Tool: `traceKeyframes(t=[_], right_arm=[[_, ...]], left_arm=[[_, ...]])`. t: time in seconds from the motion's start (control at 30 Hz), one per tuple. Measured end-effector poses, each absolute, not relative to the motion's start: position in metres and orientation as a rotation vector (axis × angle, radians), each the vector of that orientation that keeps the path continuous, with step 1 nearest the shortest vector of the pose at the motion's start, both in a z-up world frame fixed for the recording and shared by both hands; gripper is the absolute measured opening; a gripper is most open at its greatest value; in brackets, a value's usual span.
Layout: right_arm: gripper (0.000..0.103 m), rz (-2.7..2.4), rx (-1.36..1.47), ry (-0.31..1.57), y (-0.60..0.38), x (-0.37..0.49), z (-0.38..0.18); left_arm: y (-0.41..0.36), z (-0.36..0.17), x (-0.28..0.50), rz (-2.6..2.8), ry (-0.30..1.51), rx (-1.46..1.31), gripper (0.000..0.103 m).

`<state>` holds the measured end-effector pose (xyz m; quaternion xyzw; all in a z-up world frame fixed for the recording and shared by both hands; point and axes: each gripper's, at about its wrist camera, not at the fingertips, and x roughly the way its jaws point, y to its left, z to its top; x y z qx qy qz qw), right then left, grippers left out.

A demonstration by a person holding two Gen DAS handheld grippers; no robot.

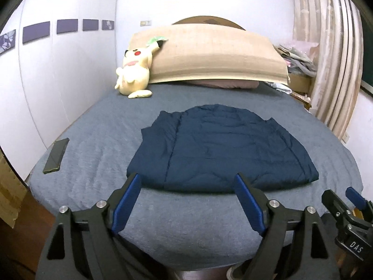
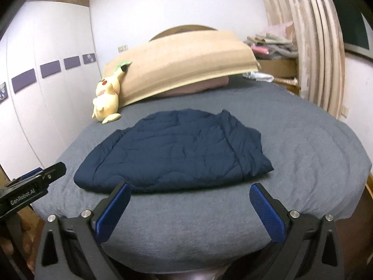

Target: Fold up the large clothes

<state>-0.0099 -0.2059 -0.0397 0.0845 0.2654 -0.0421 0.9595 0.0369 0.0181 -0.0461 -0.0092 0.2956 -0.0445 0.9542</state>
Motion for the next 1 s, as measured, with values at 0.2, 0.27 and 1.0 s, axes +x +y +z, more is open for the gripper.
traceKeyframes(t=[0.2,0.27,1.0], right_arm=[[0.103,-0.082,0.166,0.551,-0.207,-0.006,-0.039],[0.103,-0.088,0.16,0.545,-0.206,-0.007,-0.038],[0.103,-0.095,0.11,0.557,-0.199,-0.007,-0.038]], left_arm=[[0.015,-0.051,0.04,-0.078,0.645,-0.014,0.084],[0.014,-0.054,0.04,-0.088,0.656,-0.013,0.084],[0.022,-0.054,0.039,-0.009,0.645,0.026,0.084]])
